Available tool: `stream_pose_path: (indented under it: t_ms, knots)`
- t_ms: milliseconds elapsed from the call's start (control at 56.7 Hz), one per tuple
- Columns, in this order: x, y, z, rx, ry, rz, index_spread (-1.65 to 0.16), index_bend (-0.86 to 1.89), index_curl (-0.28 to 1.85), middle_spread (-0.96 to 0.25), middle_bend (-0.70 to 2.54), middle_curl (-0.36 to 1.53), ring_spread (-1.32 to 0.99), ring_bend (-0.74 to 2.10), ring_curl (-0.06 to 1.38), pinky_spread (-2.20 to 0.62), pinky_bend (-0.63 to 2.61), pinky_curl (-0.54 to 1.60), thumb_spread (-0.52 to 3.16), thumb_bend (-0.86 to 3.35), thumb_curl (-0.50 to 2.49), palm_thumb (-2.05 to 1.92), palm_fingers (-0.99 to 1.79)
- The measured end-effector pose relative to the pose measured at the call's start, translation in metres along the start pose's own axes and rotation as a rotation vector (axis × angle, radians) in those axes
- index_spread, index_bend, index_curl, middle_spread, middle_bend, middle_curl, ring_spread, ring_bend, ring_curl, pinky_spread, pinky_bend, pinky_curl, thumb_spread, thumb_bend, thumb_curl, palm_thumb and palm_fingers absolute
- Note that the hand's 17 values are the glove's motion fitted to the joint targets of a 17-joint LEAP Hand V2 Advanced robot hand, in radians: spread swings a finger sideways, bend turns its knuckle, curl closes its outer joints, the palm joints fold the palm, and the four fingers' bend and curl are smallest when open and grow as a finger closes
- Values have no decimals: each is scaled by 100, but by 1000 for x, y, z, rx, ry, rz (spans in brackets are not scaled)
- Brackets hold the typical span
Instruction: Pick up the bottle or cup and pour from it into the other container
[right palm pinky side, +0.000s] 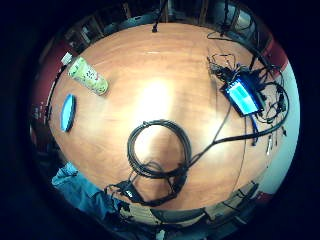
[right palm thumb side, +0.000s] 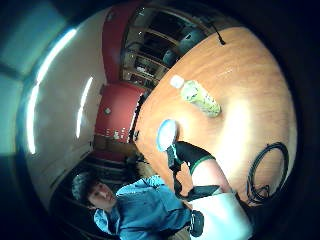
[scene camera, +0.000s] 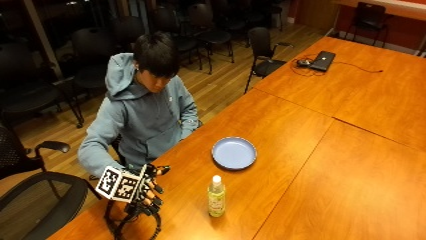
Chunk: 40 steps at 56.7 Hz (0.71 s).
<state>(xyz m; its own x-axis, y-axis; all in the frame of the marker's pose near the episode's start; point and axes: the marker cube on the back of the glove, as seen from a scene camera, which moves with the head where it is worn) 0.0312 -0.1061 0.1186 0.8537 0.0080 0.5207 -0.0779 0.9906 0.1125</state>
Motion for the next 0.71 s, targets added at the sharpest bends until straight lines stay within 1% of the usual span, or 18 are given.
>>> stream_pose_path:
  t_ms: [335,706]
  knots:
    - [1,-27,22,59,-108,1,-32,12,16,12,22,33,16,50,28,24,67,27,91,-3,39,56,-3]
    - [-6,-55,68,65,-259,3,-32,12,17,11,21,33,15,49,28,24,68,27,90,-4,37,51,-3]
